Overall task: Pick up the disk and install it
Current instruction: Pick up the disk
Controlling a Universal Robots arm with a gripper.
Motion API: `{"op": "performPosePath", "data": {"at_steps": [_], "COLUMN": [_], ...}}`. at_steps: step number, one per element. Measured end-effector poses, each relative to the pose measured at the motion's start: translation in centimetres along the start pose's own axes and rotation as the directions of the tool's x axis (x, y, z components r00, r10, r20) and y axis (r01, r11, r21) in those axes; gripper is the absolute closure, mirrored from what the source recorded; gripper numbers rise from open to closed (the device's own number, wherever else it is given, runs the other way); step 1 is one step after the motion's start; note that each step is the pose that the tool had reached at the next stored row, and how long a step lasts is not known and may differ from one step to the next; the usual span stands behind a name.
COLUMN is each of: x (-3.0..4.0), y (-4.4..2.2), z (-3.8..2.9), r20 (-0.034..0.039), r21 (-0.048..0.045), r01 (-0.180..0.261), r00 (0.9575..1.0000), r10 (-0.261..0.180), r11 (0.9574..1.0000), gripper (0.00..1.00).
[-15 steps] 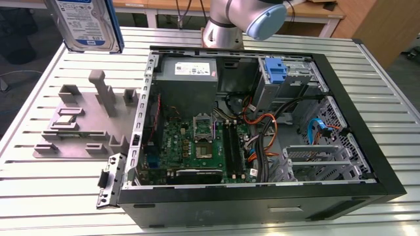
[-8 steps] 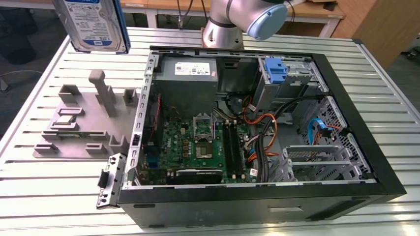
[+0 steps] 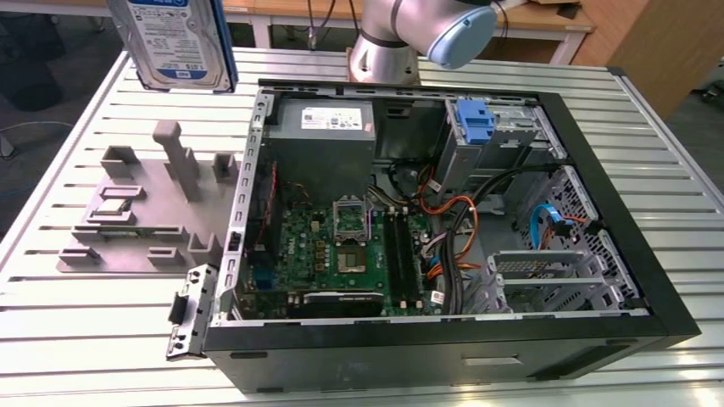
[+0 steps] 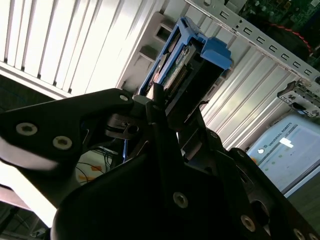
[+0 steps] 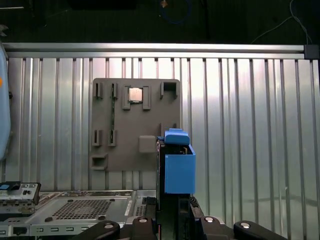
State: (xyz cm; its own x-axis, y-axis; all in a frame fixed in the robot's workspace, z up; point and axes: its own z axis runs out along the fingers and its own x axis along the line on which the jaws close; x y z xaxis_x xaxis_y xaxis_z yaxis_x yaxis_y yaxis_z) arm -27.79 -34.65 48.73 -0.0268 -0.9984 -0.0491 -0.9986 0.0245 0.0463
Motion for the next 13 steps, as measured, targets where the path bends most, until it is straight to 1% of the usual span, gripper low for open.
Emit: {"op": "performPosePath", "data": {"at_steps": [9, 13], "x": [-0.07, -0.1], "y": [-2.27, -3.4], "z": [-0.1, -0.15], "r20": [0.0, 0.0001], "r21": [0.0001, 0.0001], "r01": [0.0, 0.0], "r00": [1.0, 1.0], "r10": [0.0, 0.0], "r11": [1.0, 1.0], "gripper": [0.65, 0.65]}}
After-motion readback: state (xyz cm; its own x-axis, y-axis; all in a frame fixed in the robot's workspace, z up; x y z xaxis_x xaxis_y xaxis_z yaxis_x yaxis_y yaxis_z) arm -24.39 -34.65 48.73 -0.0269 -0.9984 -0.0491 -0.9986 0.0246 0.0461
